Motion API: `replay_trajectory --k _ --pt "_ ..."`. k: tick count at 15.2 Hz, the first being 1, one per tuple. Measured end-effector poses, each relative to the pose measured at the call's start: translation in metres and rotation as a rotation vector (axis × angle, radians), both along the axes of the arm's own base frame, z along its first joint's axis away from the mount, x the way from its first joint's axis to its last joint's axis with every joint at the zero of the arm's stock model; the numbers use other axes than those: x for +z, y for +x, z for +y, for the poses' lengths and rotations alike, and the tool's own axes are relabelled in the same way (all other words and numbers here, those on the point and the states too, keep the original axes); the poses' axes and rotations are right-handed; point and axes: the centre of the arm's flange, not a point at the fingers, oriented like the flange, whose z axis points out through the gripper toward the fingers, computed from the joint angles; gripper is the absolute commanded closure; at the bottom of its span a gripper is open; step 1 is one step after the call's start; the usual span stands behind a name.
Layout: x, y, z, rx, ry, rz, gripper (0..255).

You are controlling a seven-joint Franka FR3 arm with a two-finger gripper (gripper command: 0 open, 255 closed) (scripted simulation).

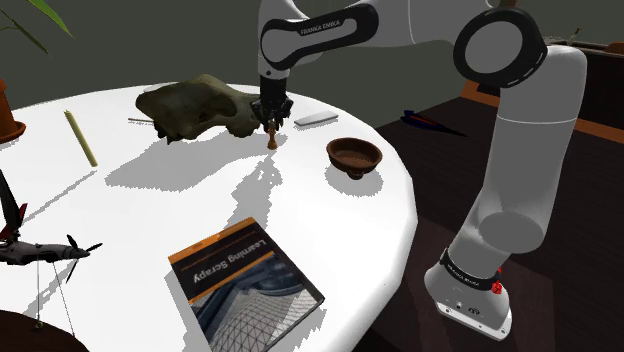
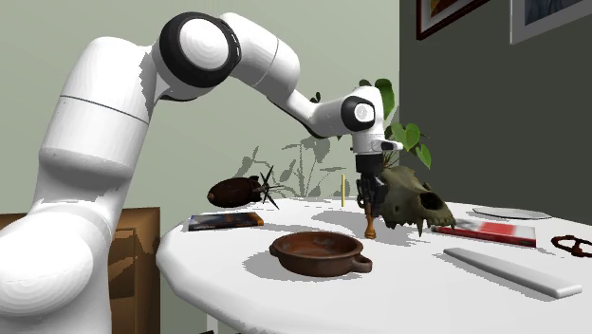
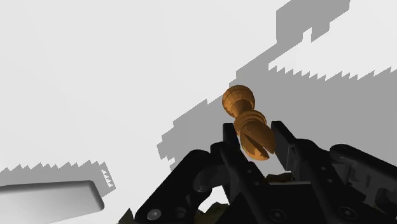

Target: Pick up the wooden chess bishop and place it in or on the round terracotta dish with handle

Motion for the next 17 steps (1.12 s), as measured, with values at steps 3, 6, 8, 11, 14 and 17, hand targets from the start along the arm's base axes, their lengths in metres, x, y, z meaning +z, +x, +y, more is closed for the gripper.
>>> replay_trajectory --k 3,6,8,11,14,17 --pt "0.0 0.0 0.0 0.0 0.0 -0.001 255" --pt "0.0 0.0 0.0 0.0 0.0 -0.001 255" --pt "0.0 0.0 0.0 0.0 0.0 -0.001 255" --pt "0.01 0.0 0.001 0.0 0.0 0.0 255" --pt "0.025 -0.001 0.0 0.0 0.0 0.0 255" --pt "0.042 -0.001 0.001 0.0 0.0 0.0 255"
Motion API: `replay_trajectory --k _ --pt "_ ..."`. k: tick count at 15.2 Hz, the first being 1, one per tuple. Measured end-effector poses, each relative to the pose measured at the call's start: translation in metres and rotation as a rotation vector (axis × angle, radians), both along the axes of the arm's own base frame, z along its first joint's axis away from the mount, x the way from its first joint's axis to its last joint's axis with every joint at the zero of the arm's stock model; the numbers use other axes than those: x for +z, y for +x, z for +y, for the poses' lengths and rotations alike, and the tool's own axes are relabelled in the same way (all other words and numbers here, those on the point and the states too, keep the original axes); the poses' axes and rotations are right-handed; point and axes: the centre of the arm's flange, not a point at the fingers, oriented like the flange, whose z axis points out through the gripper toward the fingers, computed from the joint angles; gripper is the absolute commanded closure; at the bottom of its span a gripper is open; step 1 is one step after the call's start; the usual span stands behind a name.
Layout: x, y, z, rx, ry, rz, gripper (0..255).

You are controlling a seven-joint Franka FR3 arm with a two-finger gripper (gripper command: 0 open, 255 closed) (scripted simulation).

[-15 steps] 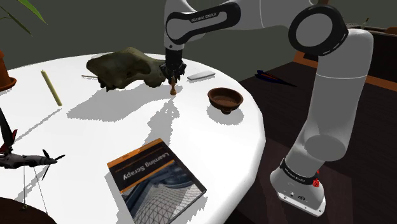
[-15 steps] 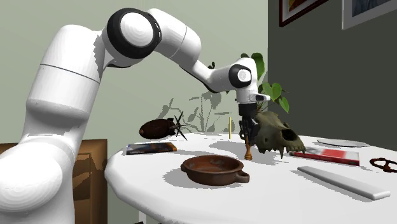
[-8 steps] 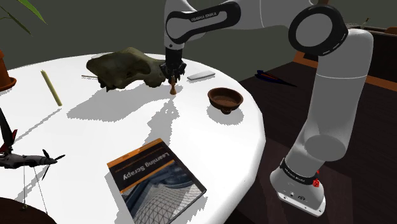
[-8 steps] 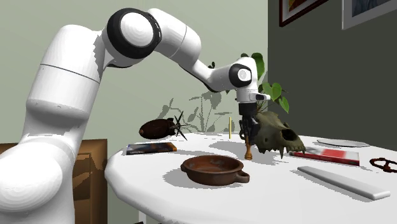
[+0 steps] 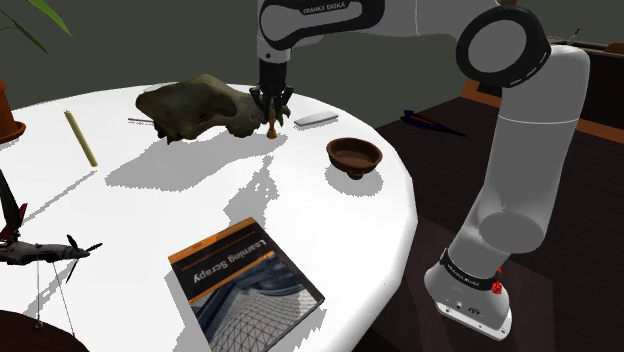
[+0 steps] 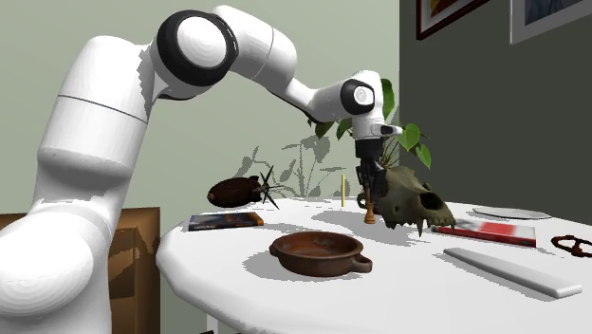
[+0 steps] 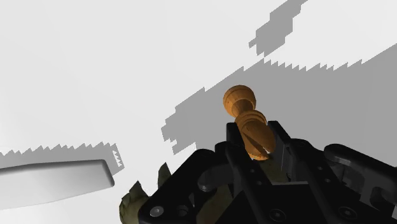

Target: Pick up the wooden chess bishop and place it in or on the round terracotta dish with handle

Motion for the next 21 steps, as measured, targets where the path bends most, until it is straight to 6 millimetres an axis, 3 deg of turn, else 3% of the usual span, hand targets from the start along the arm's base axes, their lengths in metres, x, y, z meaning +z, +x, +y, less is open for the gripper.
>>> replay_trajectory --k 14,16,21 --pt "0.072 0.0 0.0 0.0 0.0 0.0 255" --pt "0.077 -0.013 -0.007 0.0 0.0 0.0 255" --pt "0.087 -0.069 -0.031 0.0 -0.001 0.0 255"
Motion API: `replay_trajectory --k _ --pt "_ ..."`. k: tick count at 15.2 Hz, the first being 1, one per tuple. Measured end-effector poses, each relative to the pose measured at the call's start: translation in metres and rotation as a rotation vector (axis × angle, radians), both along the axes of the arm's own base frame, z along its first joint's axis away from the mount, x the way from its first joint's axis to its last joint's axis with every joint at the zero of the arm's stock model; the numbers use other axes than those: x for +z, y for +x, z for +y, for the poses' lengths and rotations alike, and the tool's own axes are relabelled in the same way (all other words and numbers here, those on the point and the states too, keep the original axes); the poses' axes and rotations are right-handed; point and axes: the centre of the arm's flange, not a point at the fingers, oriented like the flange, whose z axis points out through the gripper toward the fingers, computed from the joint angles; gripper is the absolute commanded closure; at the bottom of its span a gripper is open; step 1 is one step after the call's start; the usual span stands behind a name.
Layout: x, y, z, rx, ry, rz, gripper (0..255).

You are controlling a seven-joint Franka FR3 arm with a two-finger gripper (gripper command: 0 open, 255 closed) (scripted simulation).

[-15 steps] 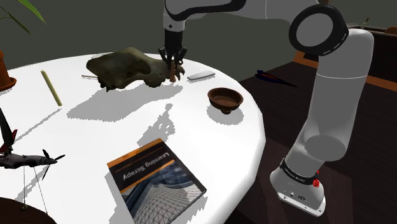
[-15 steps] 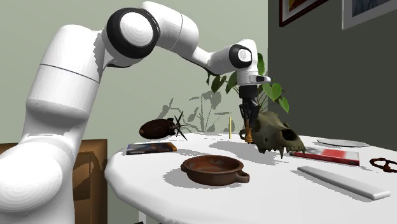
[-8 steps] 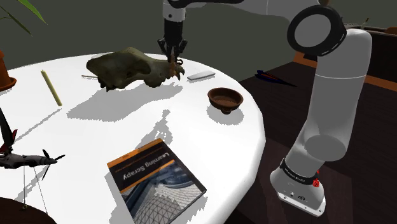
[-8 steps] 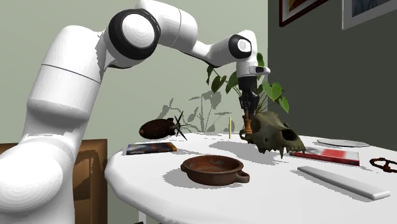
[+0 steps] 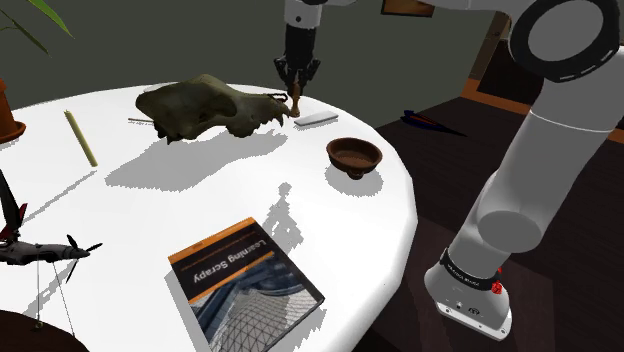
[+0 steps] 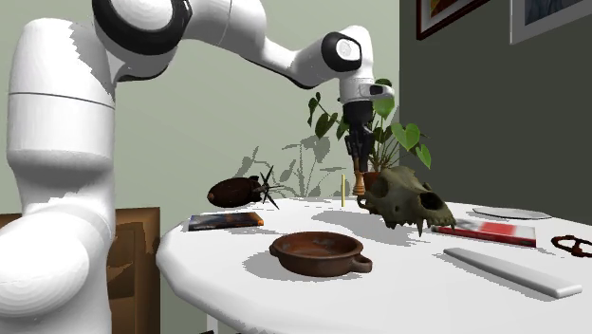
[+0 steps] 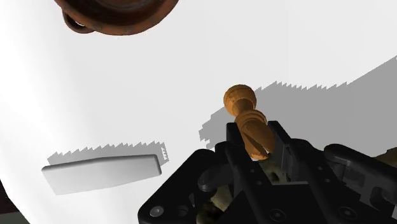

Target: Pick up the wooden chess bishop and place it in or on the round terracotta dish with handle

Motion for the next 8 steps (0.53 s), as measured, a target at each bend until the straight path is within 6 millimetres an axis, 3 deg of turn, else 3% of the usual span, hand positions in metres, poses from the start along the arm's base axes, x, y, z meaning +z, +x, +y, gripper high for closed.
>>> replay_trajectory --k 8 --pt "0.012 -0.098 -0.041 0.0 0.0 0.0 255"
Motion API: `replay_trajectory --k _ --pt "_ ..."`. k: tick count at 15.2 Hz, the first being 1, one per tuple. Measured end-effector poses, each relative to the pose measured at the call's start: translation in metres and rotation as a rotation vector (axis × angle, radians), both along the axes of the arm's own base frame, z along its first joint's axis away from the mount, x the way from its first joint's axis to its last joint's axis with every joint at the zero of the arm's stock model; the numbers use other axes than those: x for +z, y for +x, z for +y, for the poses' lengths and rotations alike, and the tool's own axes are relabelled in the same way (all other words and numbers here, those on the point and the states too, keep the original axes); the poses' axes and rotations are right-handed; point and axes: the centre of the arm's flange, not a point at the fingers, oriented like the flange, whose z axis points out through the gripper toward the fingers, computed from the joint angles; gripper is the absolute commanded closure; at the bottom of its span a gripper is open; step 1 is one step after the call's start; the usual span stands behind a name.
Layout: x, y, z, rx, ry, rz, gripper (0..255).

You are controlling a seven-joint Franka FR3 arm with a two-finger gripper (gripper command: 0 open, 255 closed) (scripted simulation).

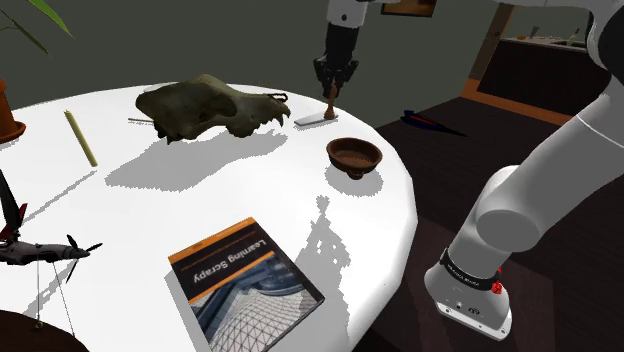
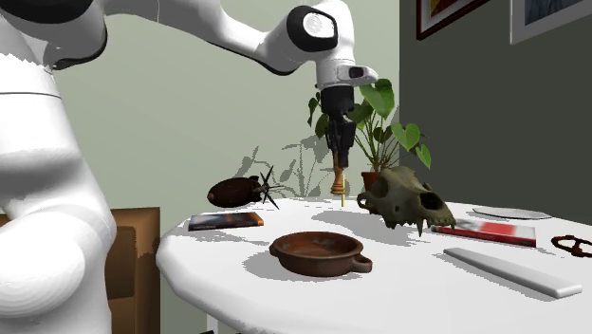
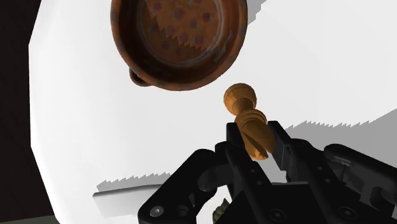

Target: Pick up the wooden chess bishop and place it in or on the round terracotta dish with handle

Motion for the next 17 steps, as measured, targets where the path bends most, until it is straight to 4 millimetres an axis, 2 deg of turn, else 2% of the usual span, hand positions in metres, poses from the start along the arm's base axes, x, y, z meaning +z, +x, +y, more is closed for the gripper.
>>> replay_trajectory --k 5,7,17 --pt "0.001 -0.061 -0.026 -0.001 0.0 0.0 255" --pt "-0.001 -0.078 -0.034 0.0 0.0 0.0 255" --pt "-0.049 -0.083 -0.037 0.0 0.001 0.001 255"
